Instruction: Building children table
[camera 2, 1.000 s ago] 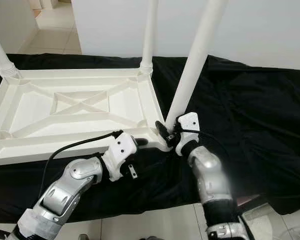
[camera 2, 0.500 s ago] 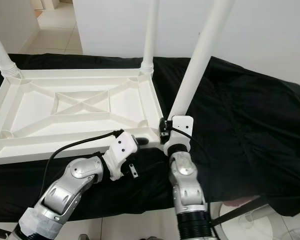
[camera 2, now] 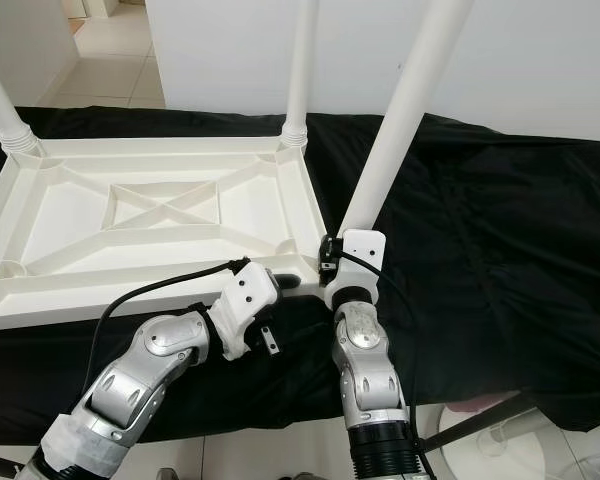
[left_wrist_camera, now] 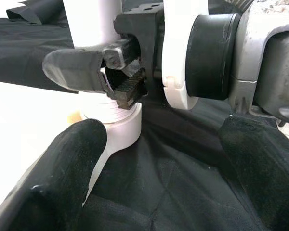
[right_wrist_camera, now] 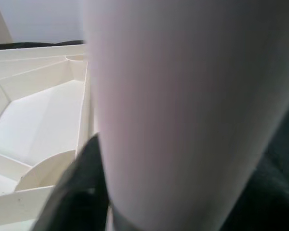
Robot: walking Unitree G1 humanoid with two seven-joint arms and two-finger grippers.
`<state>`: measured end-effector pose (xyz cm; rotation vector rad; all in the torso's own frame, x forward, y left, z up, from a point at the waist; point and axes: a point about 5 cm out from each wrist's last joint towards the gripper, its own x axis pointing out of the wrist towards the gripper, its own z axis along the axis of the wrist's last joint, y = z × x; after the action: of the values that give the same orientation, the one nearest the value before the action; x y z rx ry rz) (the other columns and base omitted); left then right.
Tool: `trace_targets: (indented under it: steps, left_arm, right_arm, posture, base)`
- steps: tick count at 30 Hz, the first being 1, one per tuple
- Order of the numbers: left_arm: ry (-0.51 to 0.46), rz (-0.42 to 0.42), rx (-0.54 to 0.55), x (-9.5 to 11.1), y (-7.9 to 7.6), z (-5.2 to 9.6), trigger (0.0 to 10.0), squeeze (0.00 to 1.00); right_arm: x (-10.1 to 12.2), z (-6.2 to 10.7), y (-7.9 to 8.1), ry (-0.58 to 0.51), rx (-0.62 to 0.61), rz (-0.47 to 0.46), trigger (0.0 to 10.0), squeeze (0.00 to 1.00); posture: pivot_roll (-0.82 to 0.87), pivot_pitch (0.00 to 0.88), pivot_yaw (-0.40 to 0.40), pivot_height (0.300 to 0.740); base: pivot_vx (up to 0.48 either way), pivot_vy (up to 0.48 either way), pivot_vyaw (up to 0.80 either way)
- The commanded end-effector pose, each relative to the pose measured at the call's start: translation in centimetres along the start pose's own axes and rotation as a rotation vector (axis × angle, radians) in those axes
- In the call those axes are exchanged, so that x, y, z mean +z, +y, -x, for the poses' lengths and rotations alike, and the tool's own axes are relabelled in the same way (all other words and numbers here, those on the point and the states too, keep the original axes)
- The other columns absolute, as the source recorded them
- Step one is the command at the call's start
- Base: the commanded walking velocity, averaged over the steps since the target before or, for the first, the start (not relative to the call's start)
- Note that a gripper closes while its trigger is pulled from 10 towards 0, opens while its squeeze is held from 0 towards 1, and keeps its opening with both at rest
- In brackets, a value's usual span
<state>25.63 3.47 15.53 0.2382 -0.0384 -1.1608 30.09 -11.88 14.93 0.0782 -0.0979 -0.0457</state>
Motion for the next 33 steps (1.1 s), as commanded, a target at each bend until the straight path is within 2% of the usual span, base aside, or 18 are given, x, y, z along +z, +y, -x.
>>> trace_targets:
  steps: [1,5,10,11,12,13,14,16,19,22,23,29,30,31,32,33]
  left_arm:
    - [0.006,0.002,0.013,-0.2,0.0,-0.2,10.0,0.00]
    - [0.006,0.001,0.015,-0.2,0.0,-0.2,10.0,0.00]
    - [0.008,-0.002,0.021,-0.2,0.2,-0.2,10.0,0.00]
    - [0.009,-0.003,0.023,-0.2,0.2,-0.1,10.0,0.00]
    - [0.010,-0.003,0.025,-0.2,0.2,-0.1,10.0,0.00]
    - [0.010,-0.003,0.025,-0.2,0.2,-0.1,10.0,0.00]
    - [0.010,-0.002,0.026,-0.2,0.3,-0.1,10.0,0.00]
    - [0.010,-0.004,0.029,-0.2,0.3,-0.1,10.0,0.00]
    - [0.014,0.003,0.025,-0.3,0.5,0.2,10.0,0.00]
    - [0.016,0.000,0.018,-0.3,0.5,0.3,10.0,0.00]
    - [0.020,-0.003,0.003,-0.3,0.4,0.4,10.0,0.00]
    - [0.025,-0.004,-0.017,-0.3,0.3,0.6,10.0,0.00]
    - [0.025,-0.003,-0.019,-0.3,0.3,0.7,10.0,0.00]
    - [0.025,-0.003,-0.019,-0.3,0.3,0.7,10.0,0.00]
    - [0.025,-0.005,-0.023,-0.3,0.2,0.6,10.0,0.00]
    - [0.025,-0.007,-0.026,-0.3,0.2,0.6,10.0,0.00]
  right_arm:
    - [-0.7,0.4,-0.2,0.032,-0.010,-0.003,10.0,1.00]
    - [-0.8,0.4,-0.7,0.027,-0.001,0.019,10.0,1.00]
    - [-0.8,0.4,-1.3,0.006,0.064,0.030,10.0,1.00]
    - [-0.9,0.4,-1.8,-0.003,0.099,0.041,10.0,1.00]
    - [-1.0,0.4,-2.2,-0.004,0.127,0.051,10.0,0.91]
    - [-1.0,0.4,-2.2,-0.004,0.127,0.051,10.0,0.91]
    - [-1.0,0.3,-2.4,-0.003,0.145,0.058,10.0,0.00]
    - [-1.0,0.3,-2.6,-0.005,0.169,0.057,10.0,0.00]
    - [-1.0,0.2,-3.7,-0.006,0.297,0.086,10.0,0.00]
    - [-0.9,0.1,-4.2,-0.011,0.317,0.094,10.0,0.00]
    - [-0.8,-0.2,-5.0,-0.012,0.368,0.096,10.0,0.00]
    - [-0.5,-0.6,-5.7,-0.024,0.448,0.122,10.0,0.00]
    - [-0.5,-0.6,-5.7,-0.022,0.486,0.126,9.4,0.00]
    - [-0.5,-0.6,-5.7,-0.022,0.486,0.126,9.4,0.00]
    - [-0.5,-0.9,-5.6,-0.013,0.521,0.142,8.4,0.00]
    - [-0.5,-1.2,-5.6,-0.005,0.549,0.155,8.5,0.00]
  posture:
    - [-0.05,0.083,-0.080,0.740]
    - [-0.05,0.082,-0.080,0.740]
    - [-0.05,0.082,-0.079,0.740]
    - [-0.05,0.082,-0.078,0.740]
    - [-0.05,0.082,-0.078,0.740]
    - [-0.05,0.082,-0.078,0.740]
    - [-0.05,0.081,-0.076,0.740]
    - [-0.05,0.081,-0.076,0.740]
    - [-0.05,0.080,-0.073,0.740]
    - [-0.05,0.080,-0.072,0.740]
    - [-0.05,0.081,-0.070,0.740]
    - [-0.05,0.080,-0.067,0.740]
    - [-0.05,0.078,-0.064,0.740]
    - [-0.05,0.078,-0.064,0.740]
    - [-0.05,0.075,-0.064,0.740]
    - [-0.05,0.075,-0.064,0.740]
  base:
    - [0.000,0.000,0.00]
    - [0.000,0.000,0.00]
    - [0.000,0.000,0.00]
    - [0.000,0.000,0.00]
    - [0.000,0.000,0.00]
    - [0.000,0.000,0.00]
    - [0.000,0.000,0.00]
    - [0.000,0.000,0.00]
    - [0.000,0.000,0.00]
    - [0.000,0.000,0.00]
    - [0.000,0.000,0.00]
    - [0.000,0.000,0.00]
    - [0.000,0.000,0.00]
    - [0.000,0.000,0.00]
    - [0.000,0.000,0.00]
    - [0.000,0.000,0.00]
